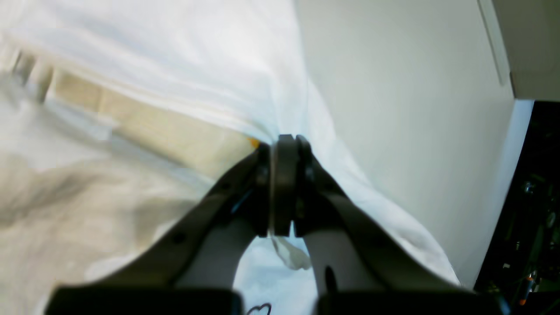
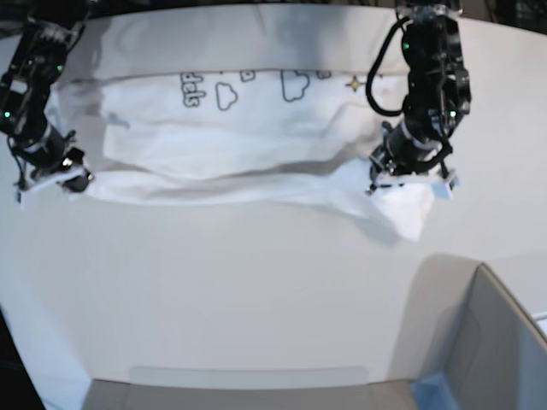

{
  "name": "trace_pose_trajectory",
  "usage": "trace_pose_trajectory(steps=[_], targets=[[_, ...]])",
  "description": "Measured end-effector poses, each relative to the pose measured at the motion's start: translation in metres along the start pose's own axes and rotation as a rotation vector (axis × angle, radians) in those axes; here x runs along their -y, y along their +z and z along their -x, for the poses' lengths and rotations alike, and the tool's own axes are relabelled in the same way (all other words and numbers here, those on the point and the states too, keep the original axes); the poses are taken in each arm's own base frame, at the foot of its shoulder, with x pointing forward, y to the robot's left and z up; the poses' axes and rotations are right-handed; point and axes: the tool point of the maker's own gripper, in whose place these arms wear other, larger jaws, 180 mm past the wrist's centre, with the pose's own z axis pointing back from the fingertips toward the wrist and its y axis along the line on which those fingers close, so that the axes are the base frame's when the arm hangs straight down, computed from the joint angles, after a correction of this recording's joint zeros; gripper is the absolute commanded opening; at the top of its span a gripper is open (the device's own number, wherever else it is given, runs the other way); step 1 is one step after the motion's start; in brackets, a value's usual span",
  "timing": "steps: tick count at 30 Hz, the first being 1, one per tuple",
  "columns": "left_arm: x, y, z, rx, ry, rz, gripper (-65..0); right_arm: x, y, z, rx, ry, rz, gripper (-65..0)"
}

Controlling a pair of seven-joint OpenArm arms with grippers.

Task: Layout the t-shirt on the table in an organized manner, then fold the t-shirt properly
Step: 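Lift the hem with both grippers and fold it over the shirt body, then lay the folded edge down and release both grippers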

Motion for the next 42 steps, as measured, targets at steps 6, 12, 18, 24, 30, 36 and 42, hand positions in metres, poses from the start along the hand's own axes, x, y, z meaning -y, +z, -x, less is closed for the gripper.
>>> trace_pose_trajectory(steps=[6,12,18,24,30,36,42], targets=[[-0.008,0.003,0.027,-0.097,0.059,0.018,-65.0,0.002,0.006,0.016,-0.028,0.01,0.003,-65.0],[-0.022,0.007,0.05,-0.177,0.195,-0.028,-65.0,0.014,0.018,0.031,-0.054,-0.055,-0.018,-65.0],[-0.022,0.008,0.053,-0.197,0.204,-0.021,-65.0,0.03,0.032,0.024,-0.053,-0.042,0.002,-65.0],[0.005,0.011,0.01,-0.16,0.131,0.076,-65.0,0.029,0.031,0.028,-0.059,-0.046,-0.001,-65.0],[0.051,0.027,-0.021,-0.195,0.073,0.248,-65.0,0.026,0.03,0.03,-0.063,-0.05,-0.009,-65.0],[0.05,0.031,0.022,-0.351,0.153,0.28,-65.0,0.028,0.03,0.031,-0.066,-0.05,-0.005,-65.0],[0.023,0.033,0.062,-0.447,0.225,0.217,-65.0,0.028,0.03,0.032,-0.069,-0.051,-0.004,-65.0]])
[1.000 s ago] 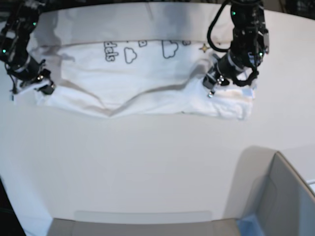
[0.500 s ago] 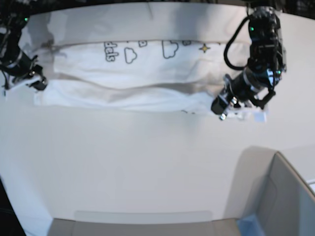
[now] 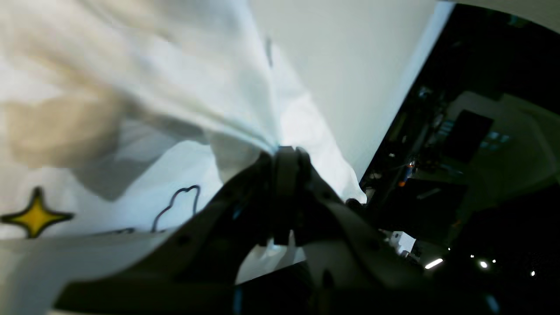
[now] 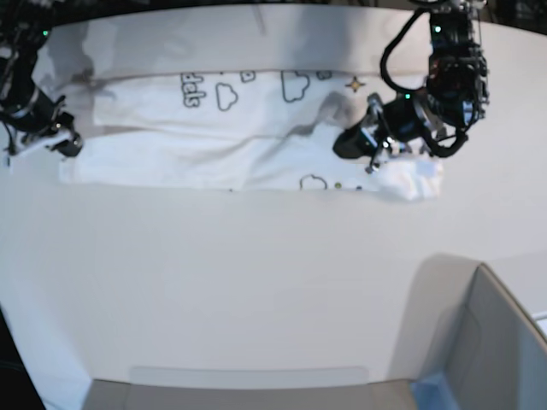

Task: Layout the t-shirt on the table in an organized manner, then fold the t-shirt properly
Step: 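Lay the folded edge down and release both grippers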

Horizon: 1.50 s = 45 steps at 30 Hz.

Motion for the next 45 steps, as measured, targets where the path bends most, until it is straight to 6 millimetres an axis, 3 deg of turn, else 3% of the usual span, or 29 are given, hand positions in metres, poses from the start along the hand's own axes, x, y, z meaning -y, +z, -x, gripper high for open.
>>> trace_pose_trajectory(steps=[5,10,18,24,27,31,38,45], targets=[[-0.023,0.011,-0.005,0.03,0.068,-0.031,-65.0,0.002,0.002,0.001,-0.002,0.006,0.006,-65.0],[-0.051,0.029,-0.015,0.094,0.134,-0.082,-65.0,0.011,0.005,0.019,-0.048,0.001,0.029,-65.0],[-0.055,0.018,0.005,0.036,0.123,-0.106,-65.0,0.019,0.007,0.034,-0.083,-0.008,0.048,-65.0],[-0.087,0.01,0.026,0.023,0.091,-0.252,-65.0,0.028,0.009,0.049,-0.118,-0.022,0.067,-65.0],[-0.088,0.009,0.027,0.023,0.088,-0.26,-65.0,0.037,0.006,0.056,-0.139,-0.049,0.083,-65.0],[-0.088,0.013,0.019,0.044,0.096,-0.256,-65.0,0.037,0.008,0.052,-0.13,-0.051,0.081,-65.0],[-0.089,0.014,0.017,0.054,0.097,-0.257,-65.0,0.056,0.022,0.023,-0.031,-0.082,0.125,-65.0],[-0.095,0.015,0.023,0.042,0.109,-0.271,-65.0,0.057,0.023,0.031,-0.062,-0.073,0.132,-65.0]])
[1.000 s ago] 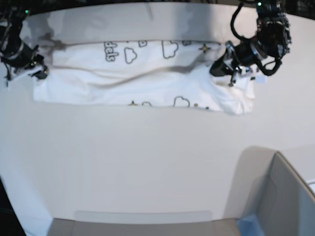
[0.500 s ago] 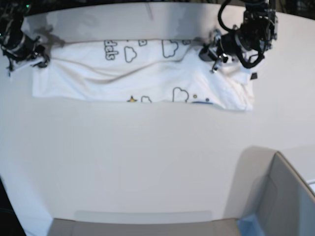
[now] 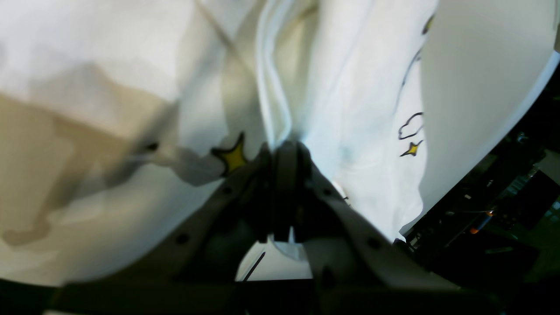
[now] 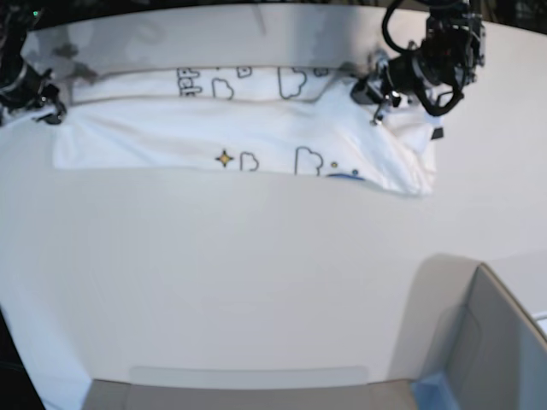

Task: Layout the t-shirt on the table in an organized manner, then fold the t-shirt properly

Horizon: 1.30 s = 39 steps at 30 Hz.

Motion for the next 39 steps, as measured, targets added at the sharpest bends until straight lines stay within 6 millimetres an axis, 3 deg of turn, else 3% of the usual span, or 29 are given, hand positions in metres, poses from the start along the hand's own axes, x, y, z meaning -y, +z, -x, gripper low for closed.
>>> trace_pose_trajectory(steps=[3,5,11,14,20,22,25,27,29,31,33,35,39], targets=[[0.0,0.0,-0.001,0.002,-0.002,-0.002,-65.0,-0.006,-0.007,0.012,-0.042,0.021,-0.007,-65.0],[0.0,0.0,0.0,0.001,-0.001,-0.001,-61.5,-0.01,-0.009,0.018,-0.059,0.023,-0.021,-65.0],[-0.01,0.0,0.007,-0.016,0.013,-0.021,-43.3,-0.006,-0.007,0.019,-0.06,0.023,-0.009,-45.8],[-0.01,0.0,0.006,-0.014,0.011,-0.021,-42.6,-0.003,0.005,0.002,0.013,0.004,0.001,-41.8],[-0.01,0.0,0.006,-0.014,0.011,-0.021,-42.6,-0.005,0.045,-0.048,0.229,-0.002,0.019,-41.9],[-0.01,0.0,0.006,-0.014,0.01,-0.022,-42.6,-0.014,0.057,-0.061,0.29,0.022,0.014,-41.9],[-0.012,0.0,0.007,-0.016,0.013,-0.027,-42.6,-0.042,0.063,-0.069,0.324,0.089,-0.036,-41.9],[-0.016,0.001,0.009,-0.02,0.018,-0.034,-42.6,-0.068,0.048,-0.062,0.283,0.139,-0.097,-41.9],[-0.019,0.001,0.01,-0.021,0.022,-0.041,-42.6,-0.102,0.027,-0.043,0.197,0.192,-0.187,-41.9],[-0.019,0.001,0.011,-0.025,0.024,-0.041,-42.6,-0.138,0.006,-0.015,0.095,0.242,-0.281,-41.9],[-0.018,0.001,0.009,-0.016,0.02,-0.039,-42.6,-0.16,-0.014,0.011,-0.008,0.27,-0.344,-41.9],[-0.016,0.001,0.008,-0.012,0.024,-0.034,-42.6,-0.163,-0.037,0.028,-0.086,0.281,-0.334,-41.9],[-0.015,-0.001,0.012,-0.022,0.035,-0.027,-42.6,-0.14,-0.078,0.041,-0.154,0.242,-0.229,-41.9]])
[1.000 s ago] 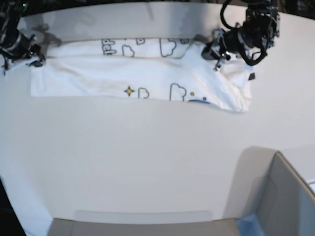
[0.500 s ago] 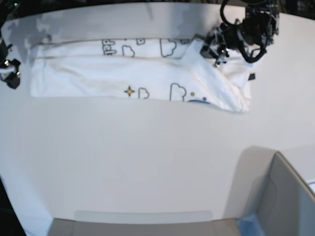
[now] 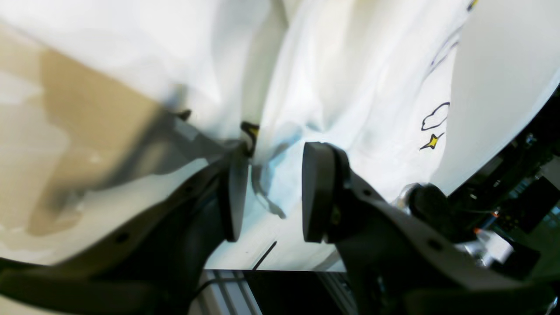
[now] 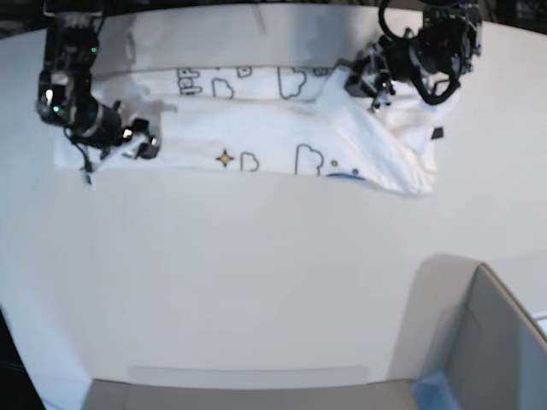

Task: Layout the t-shirt on the table in an organized manner, then fold the t-shirt properly

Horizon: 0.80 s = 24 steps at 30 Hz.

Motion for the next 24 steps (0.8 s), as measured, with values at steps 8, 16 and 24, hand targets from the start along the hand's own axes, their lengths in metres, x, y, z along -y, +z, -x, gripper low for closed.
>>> trace_pose_trajectory(steps=[8,16,24], targets=[[-0.003,0.003,-0.004,0.008,0.015,-0.001,-42.6,0.009,-0.015,-0.003,0.001,-0.062,-0.029,-41.9],[-0.032,0.038,-0.059,0.202,0.111,-0.036,-42.6,0.011,-0.015,-0.003,0.001,-0.056,-0.017,-41.9],[0.026,0.027,-0.063,0.171,0.004,0.074,-42.6,0.011,-0.015,-0.003,0.002,-0.054,-0.018,-41.9]])
